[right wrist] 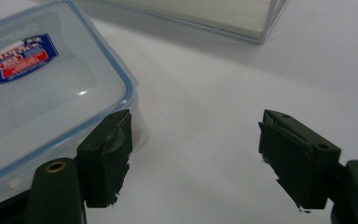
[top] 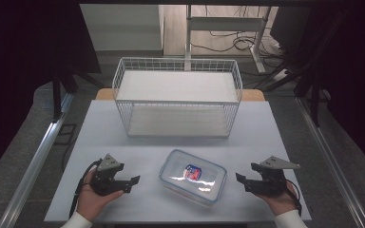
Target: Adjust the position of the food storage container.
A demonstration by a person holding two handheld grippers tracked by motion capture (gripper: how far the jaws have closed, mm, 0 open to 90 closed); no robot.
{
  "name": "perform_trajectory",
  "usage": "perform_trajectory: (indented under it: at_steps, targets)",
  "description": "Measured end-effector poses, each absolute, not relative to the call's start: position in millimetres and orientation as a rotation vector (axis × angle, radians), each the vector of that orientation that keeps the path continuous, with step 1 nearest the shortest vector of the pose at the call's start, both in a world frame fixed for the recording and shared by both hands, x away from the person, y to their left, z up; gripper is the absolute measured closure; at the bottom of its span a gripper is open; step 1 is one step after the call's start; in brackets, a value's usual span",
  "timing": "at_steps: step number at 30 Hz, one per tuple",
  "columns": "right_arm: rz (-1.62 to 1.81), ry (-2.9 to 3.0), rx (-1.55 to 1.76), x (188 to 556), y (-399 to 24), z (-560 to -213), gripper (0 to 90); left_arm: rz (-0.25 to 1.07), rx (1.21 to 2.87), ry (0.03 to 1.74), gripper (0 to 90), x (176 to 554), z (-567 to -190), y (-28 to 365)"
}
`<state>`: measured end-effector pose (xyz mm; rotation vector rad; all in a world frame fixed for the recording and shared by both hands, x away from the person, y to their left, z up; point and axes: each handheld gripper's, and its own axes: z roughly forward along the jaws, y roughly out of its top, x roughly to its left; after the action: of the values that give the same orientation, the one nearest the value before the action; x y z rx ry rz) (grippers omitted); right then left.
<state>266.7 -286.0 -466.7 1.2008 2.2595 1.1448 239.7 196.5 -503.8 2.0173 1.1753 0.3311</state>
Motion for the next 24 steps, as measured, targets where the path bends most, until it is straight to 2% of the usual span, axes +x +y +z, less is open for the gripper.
perform_trajectory:
  at_steps: [12,15,17,21,24]
  targets:
    - [1.19,2.324,1.098,262.8,-260.8,-446.0,37.7,0.324,2.028,1.171,21.5,240.5,-504.7,195.7]
    - [1.24,2.368,1.039,259.4,-251.4,-441.3,44.9,0.321,2.031,1.17,21.5,240.8,-505.3,195.0]
    - [1.243,2.377,1.027,258.8,-249.7,-440.9,46.7,0.32,2.033,1.168,21.5,240.8,-505.4,194.8]
    - [1.264,2.448,0.95,251.8,-234.1,-437.7,59.8,0.32,2.038,1.168,21.5,240.9,-505.7,194.6]
    - [1.254,2.492,0.905,248.2,-225.7,-436.9,64.7,0.32,2.038,1.168,21.5,240.8,-505.6,194.7]
